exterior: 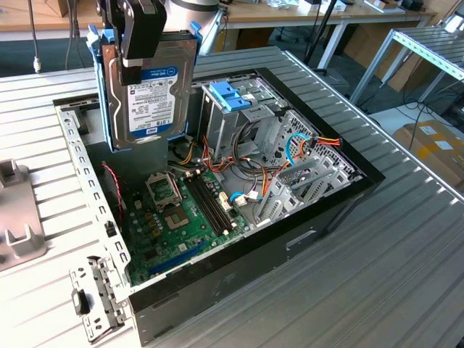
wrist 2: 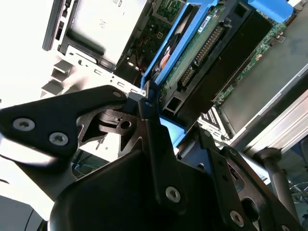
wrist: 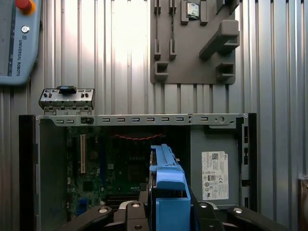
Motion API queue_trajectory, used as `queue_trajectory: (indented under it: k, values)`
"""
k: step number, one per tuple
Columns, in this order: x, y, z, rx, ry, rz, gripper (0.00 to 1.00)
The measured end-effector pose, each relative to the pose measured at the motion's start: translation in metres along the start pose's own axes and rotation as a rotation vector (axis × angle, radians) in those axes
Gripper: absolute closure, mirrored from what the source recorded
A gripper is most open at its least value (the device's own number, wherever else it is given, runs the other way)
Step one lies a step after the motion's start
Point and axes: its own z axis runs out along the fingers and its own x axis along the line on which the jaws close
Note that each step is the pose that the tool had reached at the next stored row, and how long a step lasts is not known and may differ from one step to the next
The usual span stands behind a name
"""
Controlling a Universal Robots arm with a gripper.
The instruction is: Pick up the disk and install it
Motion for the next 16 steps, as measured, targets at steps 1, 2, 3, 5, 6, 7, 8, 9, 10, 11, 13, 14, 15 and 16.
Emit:
queue_trajectory:
  k: [1, 2, 3, 5, 6, 7, 8, 9, 10, 11, 13, 14, 15, 16]
  values:
    - [0.0000, -0.0006, 0.0000, 0.0001, 0.0000, 0.000, 0.63]
    - [0.0000, -0.0012, 0.0000, 0.0000, 0.0000, 0.000, 0.63]
    - [0.0000, -0.0022, 0.0000, 0.0000, 0.0000, 0.000, 0.63]
    - [-0.0001, -0.0033, 0.0000, 0.0000, 0.0000, 0.000, 0.63]
    - [-0.0001, -0.0040, -0.0001, -0.0001, 0.0001, 0.000, 0.63]
    - [-0.0001, -0.0046, -0.0001, 0.0000, 0.0000, 0.000, 0.63]
    - [-0.0001, -0.0052, -0.0001, -0.0001, 0.0000, 0.000, 0.63]
    - [-0.0001, -0.0059, -0.0001, -0.0001, 0.0000, 0.000, 0.63]
    - [-0.0001, -0.0068, -0.0001, -0.0001, 0.0000, 0.000, 0.63]
    - [-0.0001, -0.0074, -0.0002, -0.0002, 0.0001, 0.000, 0.63]
    - [-0.0001, -0.0085, -0.0002, -0.0001, 0.0000, 0.000, 0.63]
    - [-0.0002, -0.0091, -0.0002, -0.0002, 0.0000, 0.000, 0.63]
    - [-0.0002, -0.0100, -0.0002, -0.0002, 0.0000, 0.000, 0.63]
    - [-0.0002, -0.0106, -0.0002, -0.0002, 0.0000, 0.000, 0.63]
